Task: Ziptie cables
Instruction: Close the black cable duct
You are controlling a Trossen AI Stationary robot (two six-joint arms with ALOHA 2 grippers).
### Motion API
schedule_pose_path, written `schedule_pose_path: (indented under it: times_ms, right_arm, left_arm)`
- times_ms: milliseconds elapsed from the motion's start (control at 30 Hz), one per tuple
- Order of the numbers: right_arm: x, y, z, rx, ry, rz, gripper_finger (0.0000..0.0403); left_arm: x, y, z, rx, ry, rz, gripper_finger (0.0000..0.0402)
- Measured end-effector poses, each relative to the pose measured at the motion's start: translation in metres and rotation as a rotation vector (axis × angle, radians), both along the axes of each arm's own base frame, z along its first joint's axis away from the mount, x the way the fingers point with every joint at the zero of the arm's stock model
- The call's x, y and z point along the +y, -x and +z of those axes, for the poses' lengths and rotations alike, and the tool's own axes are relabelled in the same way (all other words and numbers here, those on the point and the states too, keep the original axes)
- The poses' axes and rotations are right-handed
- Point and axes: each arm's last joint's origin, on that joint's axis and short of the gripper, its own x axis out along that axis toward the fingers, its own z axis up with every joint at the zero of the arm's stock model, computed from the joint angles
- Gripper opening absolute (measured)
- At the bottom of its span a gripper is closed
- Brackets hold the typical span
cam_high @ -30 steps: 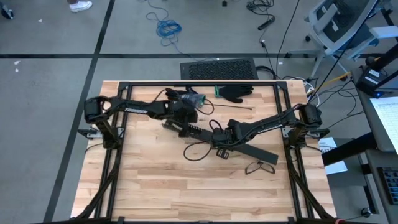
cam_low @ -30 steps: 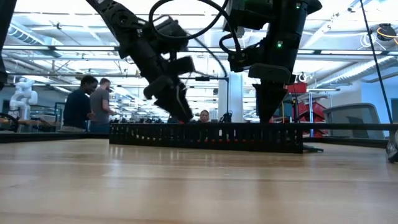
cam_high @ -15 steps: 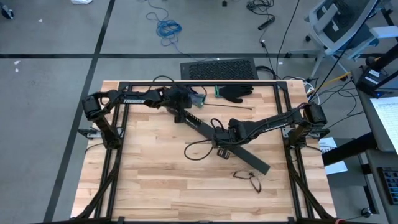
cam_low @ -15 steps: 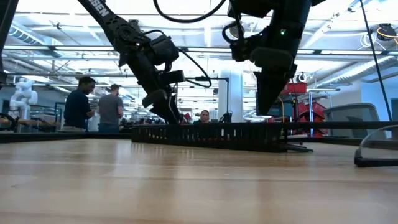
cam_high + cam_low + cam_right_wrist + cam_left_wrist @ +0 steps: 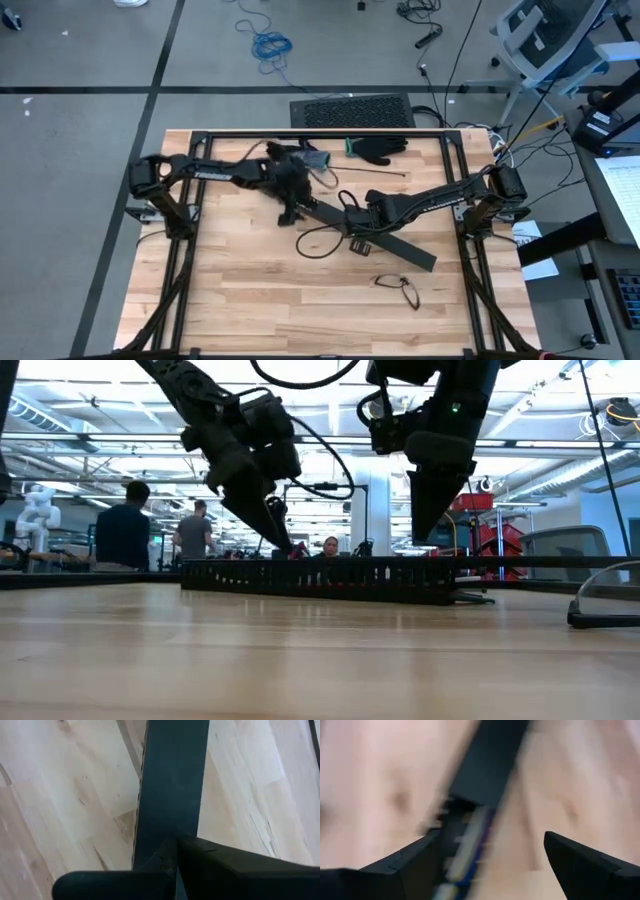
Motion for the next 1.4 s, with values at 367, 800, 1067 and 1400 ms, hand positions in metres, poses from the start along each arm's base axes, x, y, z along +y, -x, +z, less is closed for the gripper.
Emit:
schedule_pose_path:
  times_ms: [367,800,1067,1400]
  right_arm:
    - [-0.002,0.014,0.059,-0.228,-0.014,0.030,0.0000]
    - [-0.030,0.044,0.101,-0.392,0.143,-0.199,0.0000]
    - [-0.048,0.034,0.093,-0.407,0.159,-0.322,0.0000]
    - [-0.047,0.030,0.091,-0.413,0.157,-0.324,0.0000]
  left_arm:
    - [-0.048,-0.002,0.065,-0.198,-0.017,-0.116,0.0343]
    - [0.092,0.047,0.171,-0.459,-0.633,0.400,0.0343]
    - [0.148,0.062,0.055,0.162,-0.264,0.410,0.0343]
    - [0.109,0.024,0.007,0.278,-0.061,0.197,0.0305]
